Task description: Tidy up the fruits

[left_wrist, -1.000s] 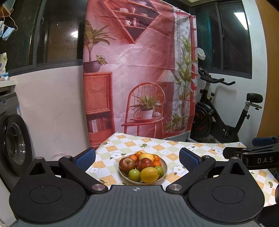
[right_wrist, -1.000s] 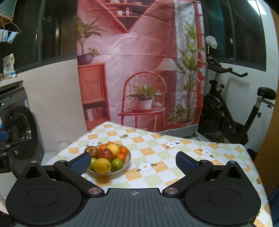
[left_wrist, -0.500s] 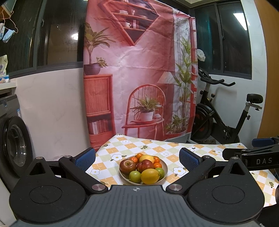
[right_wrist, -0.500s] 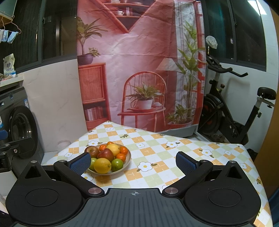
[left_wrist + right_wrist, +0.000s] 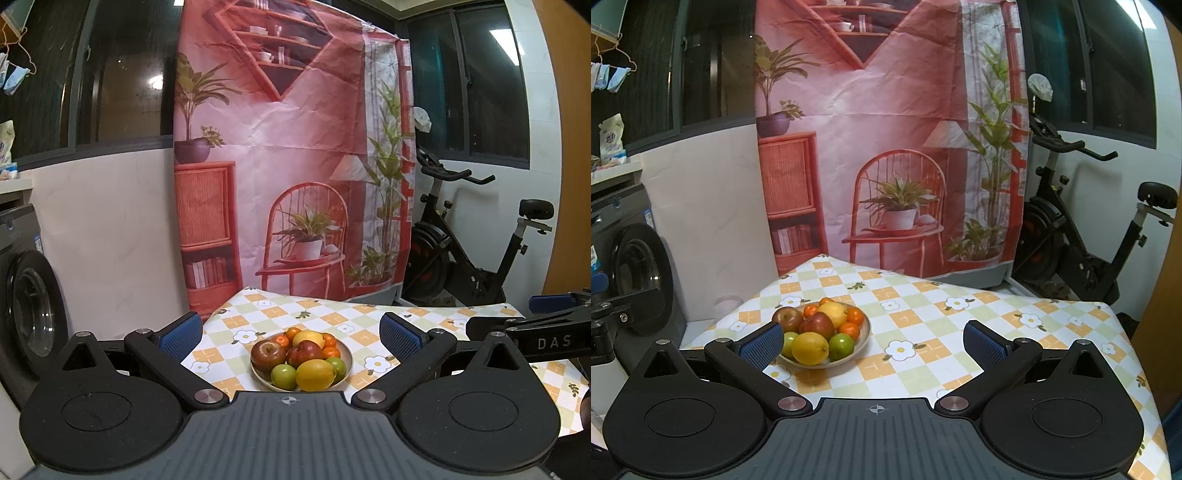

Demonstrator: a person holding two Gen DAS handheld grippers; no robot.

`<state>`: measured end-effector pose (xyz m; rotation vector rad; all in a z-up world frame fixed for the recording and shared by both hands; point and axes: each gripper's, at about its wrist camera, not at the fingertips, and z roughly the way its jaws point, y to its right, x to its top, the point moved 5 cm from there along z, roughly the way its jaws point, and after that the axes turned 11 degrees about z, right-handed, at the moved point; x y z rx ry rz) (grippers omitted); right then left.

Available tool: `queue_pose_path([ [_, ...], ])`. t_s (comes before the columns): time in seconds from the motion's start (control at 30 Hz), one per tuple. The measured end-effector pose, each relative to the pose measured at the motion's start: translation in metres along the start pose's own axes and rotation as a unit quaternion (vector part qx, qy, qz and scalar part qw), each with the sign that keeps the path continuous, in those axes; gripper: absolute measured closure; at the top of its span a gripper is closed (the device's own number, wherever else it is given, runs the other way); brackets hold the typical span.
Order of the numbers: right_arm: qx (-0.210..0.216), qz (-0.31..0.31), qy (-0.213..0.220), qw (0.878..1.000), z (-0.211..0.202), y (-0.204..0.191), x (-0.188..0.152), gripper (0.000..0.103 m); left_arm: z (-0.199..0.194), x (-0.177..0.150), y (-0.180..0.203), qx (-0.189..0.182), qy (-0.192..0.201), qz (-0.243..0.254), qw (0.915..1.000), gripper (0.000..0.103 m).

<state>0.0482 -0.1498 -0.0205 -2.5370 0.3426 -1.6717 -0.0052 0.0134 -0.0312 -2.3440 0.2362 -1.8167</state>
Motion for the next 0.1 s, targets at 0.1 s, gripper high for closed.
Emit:
queue_pose_path([
  [0.1, 0.000, 0.000, 0.000, 1.000, 0.0001, 0.0000, -0.0001, 0.000, 0.0009, 0.0005, 0.0002, 0.000, 0.001, 0.003, 1.0000, 0.000],
])
